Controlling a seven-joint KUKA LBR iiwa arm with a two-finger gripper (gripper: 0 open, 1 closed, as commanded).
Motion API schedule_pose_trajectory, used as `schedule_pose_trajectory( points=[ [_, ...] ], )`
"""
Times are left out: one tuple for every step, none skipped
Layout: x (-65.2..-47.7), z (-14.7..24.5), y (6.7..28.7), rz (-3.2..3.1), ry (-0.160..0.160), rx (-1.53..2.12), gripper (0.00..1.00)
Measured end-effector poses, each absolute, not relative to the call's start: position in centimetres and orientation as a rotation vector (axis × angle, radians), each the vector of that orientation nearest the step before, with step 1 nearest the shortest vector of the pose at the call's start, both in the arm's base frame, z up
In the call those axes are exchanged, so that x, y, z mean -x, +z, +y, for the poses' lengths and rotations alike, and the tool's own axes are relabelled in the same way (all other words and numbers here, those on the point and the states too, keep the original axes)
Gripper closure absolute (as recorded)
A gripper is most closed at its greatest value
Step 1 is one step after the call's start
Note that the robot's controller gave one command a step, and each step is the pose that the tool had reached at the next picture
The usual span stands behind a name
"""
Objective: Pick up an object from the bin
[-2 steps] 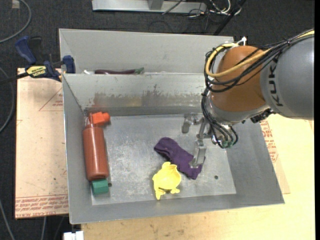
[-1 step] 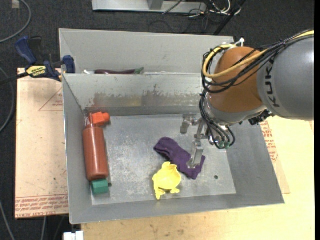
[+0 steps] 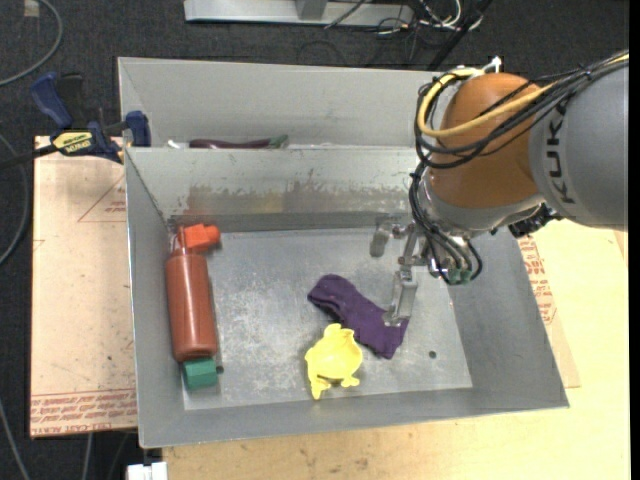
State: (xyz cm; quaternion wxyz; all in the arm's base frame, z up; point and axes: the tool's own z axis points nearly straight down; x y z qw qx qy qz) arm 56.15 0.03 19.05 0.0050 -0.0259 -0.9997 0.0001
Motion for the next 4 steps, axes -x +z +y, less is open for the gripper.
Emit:
schedule_pose_trajectory(
  points=[
    [-57.1,1.7,19.8,-3.161,-0.003,-0.073,0.0],
    [-56.7,1.3,13.1,-3.139,-0.004,-0.148,0.0],
    [-58.9,1.4,8.1,-3.158,-0.004,-0.139,0.0],
    [-61.0,2.4,7.1,-3.099,-0.006,-0.557,1.0]
  ],
)
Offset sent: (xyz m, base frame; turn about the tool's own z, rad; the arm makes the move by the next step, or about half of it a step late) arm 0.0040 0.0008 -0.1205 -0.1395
